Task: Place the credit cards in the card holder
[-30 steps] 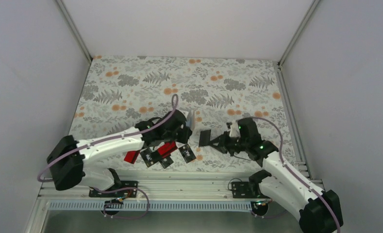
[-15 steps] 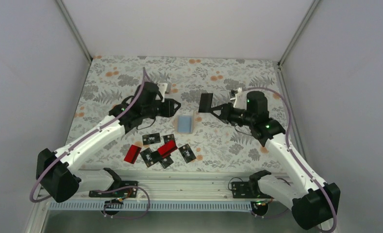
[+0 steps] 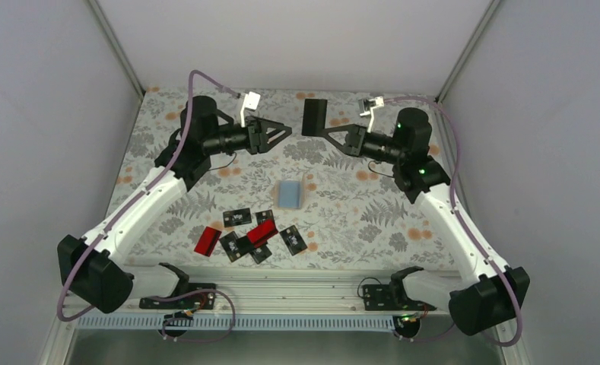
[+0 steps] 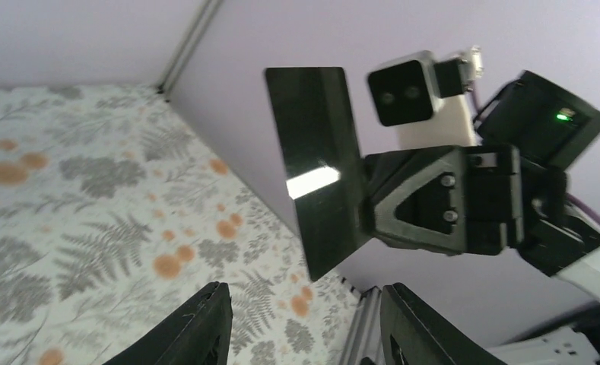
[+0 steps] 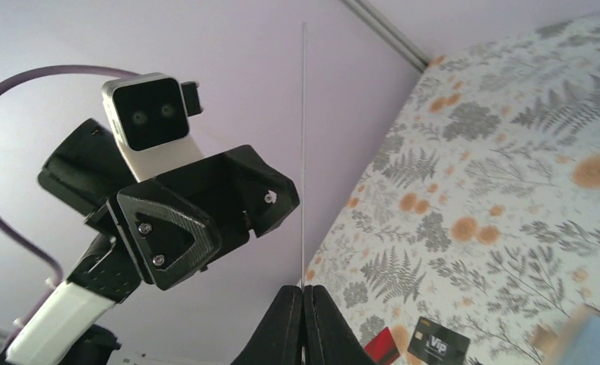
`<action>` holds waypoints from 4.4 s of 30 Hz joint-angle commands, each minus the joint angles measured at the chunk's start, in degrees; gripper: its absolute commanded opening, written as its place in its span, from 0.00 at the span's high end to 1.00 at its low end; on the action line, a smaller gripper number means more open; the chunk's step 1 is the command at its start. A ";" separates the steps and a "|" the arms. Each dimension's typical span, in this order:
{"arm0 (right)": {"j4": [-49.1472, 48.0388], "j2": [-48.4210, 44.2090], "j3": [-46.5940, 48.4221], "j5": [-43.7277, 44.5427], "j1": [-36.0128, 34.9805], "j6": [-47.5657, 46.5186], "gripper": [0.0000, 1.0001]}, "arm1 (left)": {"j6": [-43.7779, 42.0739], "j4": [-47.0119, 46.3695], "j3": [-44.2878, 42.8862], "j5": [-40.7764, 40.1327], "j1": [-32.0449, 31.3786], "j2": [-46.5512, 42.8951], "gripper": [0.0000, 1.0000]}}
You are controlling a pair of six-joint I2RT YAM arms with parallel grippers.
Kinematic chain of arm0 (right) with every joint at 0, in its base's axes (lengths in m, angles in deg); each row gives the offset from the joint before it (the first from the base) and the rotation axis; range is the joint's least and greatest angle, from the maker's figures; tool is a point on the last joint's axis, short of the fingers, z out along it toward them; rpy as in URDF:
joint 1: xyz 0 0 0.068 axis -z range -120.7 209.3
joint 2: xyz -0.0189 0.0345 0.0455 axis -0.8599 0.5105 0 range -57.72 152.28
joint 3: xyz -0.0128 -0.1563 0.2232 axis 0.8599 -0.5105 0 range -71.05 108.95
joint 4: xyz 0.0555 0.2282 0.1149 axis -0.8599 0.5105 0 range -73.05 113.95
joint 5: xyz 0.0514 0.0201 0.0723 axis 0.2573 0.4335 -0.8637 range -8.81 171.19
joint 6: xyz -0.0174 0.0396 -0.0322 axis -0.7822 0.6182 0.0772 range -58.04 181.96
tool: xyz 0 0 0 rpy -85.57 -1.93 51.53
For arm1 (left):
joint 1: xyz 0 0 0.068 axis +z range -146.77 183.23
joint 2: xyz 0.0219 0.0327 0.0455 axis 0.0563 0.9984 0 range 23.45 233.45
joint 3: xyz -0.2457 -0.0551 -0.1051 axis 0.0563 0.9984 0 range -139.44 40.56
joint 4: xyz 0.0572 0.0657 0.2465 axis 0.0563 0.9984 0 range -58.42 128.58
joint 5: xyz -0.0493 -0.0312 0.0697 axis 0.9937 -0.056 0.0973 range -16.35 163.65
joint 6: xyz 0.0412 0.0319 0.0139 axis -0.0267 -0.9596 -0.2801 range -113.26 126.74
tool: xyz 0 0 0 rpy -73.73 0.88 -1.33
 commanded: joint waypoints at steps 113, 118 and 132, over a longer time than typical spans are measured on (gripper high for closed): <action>15.59 25.20 15.39 8.87 -11.54 -9.99 0.96 | -5.74 16.10 15.89 -32.56 -1.33 -3.34 0.51; 16.76 31.97 16.68 12.48 -14.65 -8.90 0.96 | -5.00 17.84 17.07 -35.34 -1.36 -3.69 0.51; 22.07 38.78 15.42 21.19 -13.16 -14.74 0.96 | -3.97 16.93 19.19 -34.43 -2.22 -3.43 0.53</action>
